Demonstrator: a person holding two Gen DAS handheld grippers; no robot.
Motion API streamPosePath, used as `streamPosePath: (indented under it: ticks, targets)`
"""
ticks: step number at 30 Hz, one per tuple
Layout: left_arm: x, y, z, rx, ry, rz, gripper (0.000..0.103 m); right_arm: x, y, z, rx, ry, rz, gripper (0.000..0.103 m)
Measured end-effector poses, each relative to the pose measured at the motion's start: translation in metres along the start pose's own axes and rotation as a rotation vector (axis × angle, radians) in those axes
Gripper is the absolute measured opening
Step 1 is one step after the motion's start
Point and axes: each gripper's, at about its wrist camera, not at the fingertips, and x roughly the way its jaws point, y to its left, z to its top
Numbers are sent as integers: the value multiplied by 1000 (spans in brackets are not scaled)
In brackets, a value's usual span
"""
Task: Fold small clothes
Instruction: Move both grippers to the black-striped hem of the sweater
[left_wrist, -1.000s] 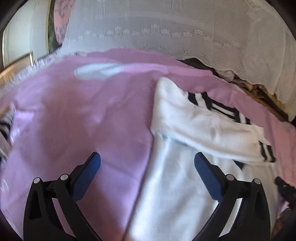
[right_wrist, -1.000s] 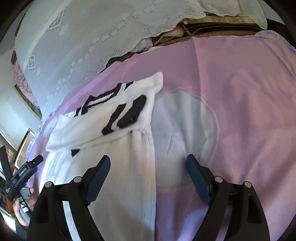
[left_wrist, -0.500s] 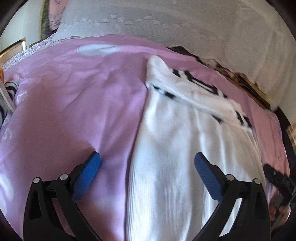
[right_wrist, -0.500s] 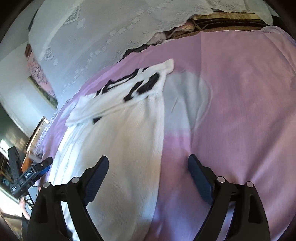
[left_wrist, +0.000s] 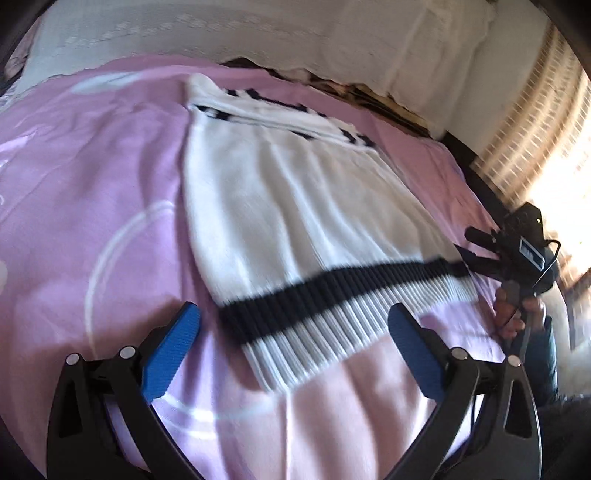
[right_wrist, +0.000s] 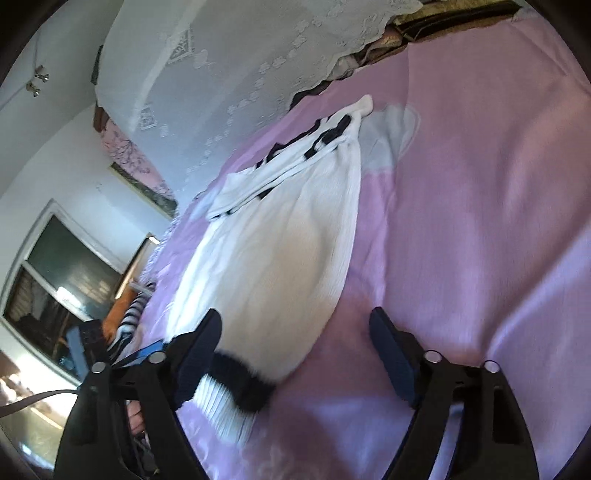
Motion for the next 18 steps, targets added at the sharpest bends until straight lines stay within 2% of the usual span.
streamPosePath:
  ticks: [3, 5, 10, 18]
  targets:
    - [0, 0, -2, -1, 14, -22, 99, -4, 0, -10, 14, 30, 40, 62]
    - [-3, 3, -2, -16, 15, -55, 99, -2, 3, -12, 11, 47, 45, 59]
    - [-9, 15, 0, -55, 17, -131, 99, 2, 22, -27, -48, 115, 80, 58]
    - [15, 4, 14, -28, 82, -118, 99, 25, 31, -25, -34, 155, 110, 57]
